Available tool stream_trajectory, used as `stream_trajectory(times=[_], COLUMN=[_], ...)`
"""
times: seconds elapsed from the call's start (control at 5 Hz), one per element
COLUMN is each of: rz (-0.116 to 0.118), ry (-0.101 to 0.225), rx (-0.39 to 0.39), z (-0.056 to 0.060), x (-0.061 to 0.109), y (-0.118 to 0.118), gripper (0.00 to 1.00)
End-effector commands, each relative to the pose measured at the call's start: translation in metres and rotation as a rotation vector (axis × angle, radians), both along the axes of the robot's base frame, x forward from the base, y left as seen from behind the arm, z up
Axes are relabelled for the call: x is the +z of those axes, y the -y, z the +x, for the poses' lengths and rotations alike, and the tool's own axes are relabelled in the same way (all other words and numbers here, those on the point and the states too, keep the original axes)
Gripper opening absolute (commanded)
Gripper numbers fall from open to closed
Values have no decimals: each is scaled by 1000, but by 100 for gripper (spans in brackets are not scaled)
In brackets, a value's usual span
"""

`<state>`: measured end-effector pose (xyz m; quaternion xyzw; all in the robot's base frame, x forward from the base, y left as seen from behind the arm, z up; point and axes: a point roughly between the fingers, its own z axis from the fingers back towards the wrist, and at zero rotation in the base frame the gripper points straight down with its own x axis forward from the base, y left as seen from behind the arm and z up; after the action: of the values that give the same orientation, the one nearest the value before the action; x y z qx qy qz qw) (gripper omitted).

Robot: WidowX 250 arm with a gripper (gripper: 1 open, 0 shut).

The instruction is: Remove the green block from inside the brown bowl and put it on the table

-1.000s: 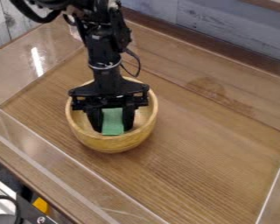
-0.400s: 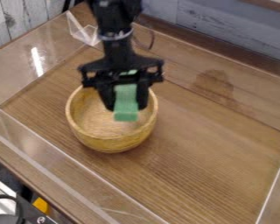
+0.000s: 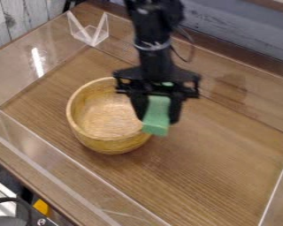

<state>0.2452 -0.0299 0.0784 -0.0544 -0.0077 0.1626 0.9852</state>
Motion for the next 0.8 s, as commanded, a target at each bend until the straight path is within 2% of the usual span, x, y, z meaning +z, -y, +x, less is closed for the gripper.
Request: stream_trajectory(times=[0.0,0.4,0.6], rz=[10,25,25], ry=[53,91,107], rx=[-32,-80,-93], z=[14,29,32], x=[-4,-23,-25], y=[17,41,44], gripper=[0,0,0])
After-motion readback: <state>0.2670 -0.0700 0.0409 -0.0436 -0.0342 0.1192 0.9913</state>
